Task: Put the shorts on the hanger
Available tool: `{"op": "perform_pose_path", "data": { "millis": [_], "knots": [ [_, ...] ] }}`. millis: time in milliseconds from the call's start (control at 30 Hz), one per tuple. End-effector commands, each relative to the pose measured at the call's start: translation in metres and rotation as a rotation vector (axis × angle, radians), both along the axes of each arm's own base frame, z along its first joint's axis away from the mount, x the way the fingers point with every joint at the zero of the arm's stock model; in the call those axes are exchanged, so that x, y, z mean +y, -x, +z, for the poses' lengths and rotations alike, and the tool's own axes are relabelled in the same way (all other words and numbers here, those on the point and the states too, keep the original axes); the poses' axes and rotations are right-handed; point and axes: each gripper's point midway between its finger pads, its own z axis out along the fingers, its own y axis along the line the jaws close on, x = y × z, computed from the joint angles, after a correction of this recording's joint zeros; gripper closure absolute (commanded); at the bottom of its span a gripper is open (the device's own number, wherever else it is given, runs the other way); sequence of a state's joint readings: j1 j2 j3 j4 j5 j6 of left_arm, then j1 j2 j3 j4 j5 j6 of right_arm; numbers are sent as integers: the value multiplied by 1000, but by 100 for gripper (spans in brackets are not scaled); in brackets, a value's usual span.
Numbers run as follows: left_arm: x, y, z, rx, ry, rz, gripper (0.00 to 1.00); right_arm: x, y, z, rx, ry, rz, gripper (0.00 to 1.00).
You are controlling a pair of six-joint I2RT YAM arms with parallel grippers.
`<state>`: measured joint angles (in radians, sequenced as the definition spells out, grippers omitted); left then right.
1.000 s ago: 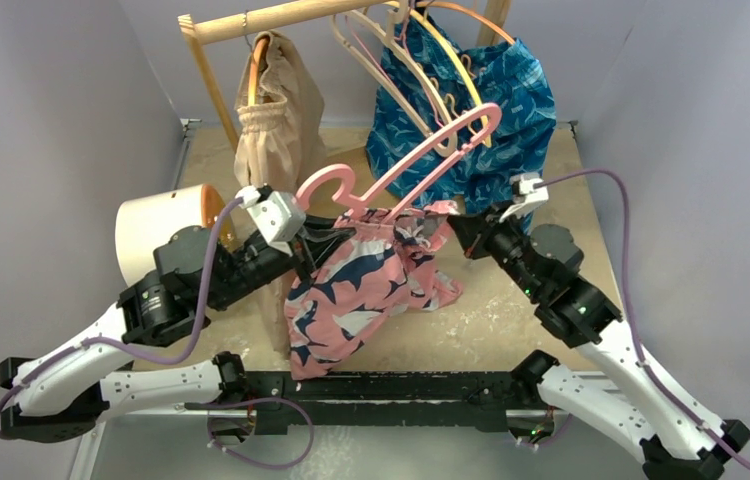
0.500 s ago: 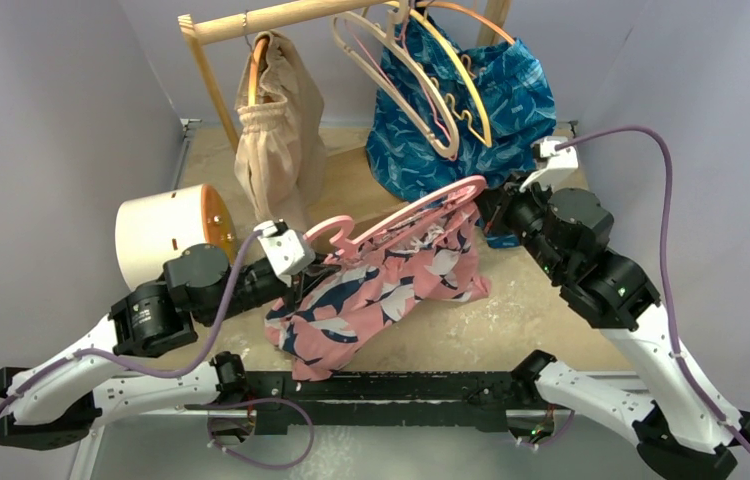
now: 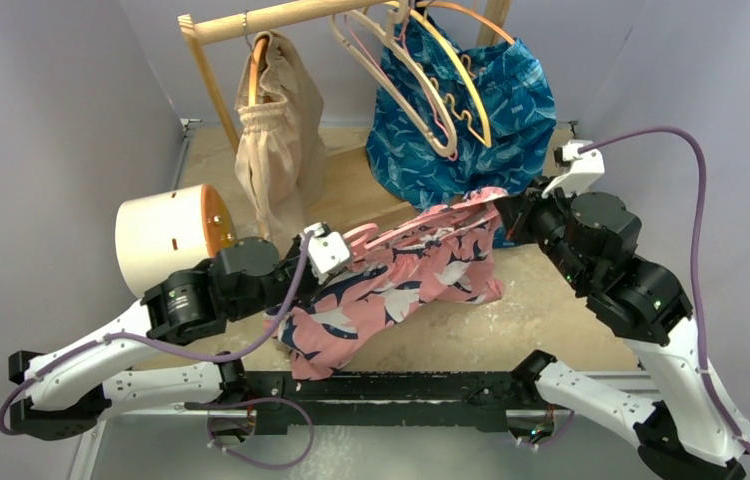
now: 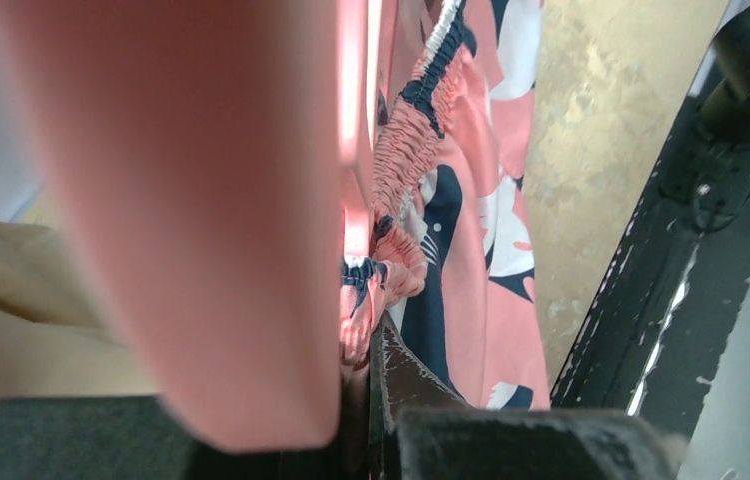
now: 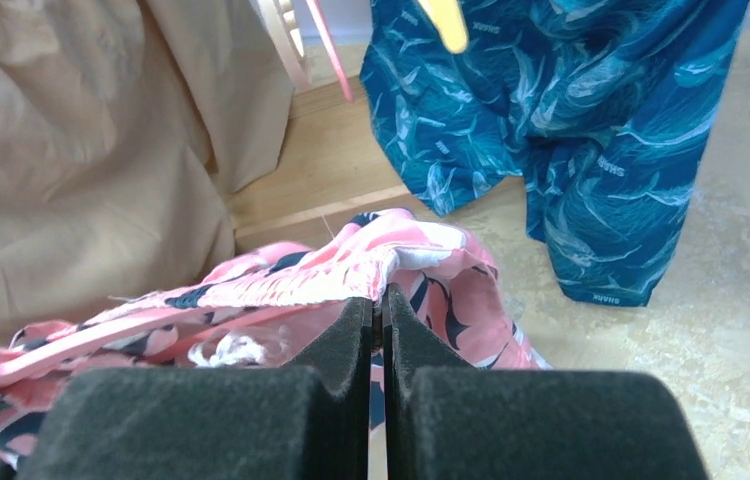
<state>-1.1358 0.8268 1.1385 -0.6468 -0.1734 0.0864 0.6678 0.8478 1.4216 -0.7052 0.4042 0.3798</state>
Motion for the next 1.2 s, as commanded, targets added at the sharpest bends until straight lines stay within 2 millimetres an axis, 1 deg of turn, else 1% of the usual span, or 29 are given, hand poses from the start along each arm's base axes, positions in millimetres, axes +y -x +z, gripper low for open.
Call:
{"op": "perform_pose_path", "data": {
  "millis": [0,100,133,167,233,333,400,500,567,633,733,867,1000,1167],
  "knots": [
    [12,-16,-4,-24,-101,89,100,2,5,25,-73,-12,50,100],
    [3,-16,-3,-23,-99,61,100,39,18,24,-84,-47,272,100],
    [0,-15,-3,-21,-96,50,100,48,22,23,-93,-56,326,100],
    [-3,-14,-2,-21,-92,39,100,56,26,20,-100,-54,382,100],
    [-6,-13,-2,-19,-88,24,100,69,34,7,-79,-54,471,100],
    [-8,-10,-2,-15,-79,6,100,82,43,-17,-21,-43,558,91],
    [-9,-7,-1,-11,-66,-8,100,83,44,-32,14,-11,582,85],
    [-12,-2,-1,-1,-43,-39,100,84,50,-43,33,23,621,72],
    [-14,2,-3,9,-39,-58,100,82,54,-42,30,40,636,63],
    [-15,4,-5,18,-38,-70,100,78,57,-34,6,57,642,57],
    [-17,9,-7,32,-39,-100,100,74,63,-20,-50,78,663,52],
    [-23,17,-5,50,-26,-147,100,76,72,-12,-127,119,735,49],
    [-25,17,-5,49,-24,-154,100,86,76,-8,-198,132,819,47],
    [-32,23,-3,61,-10,-200,100,105,77,-14,-228,156,940,47]
  ]
}}
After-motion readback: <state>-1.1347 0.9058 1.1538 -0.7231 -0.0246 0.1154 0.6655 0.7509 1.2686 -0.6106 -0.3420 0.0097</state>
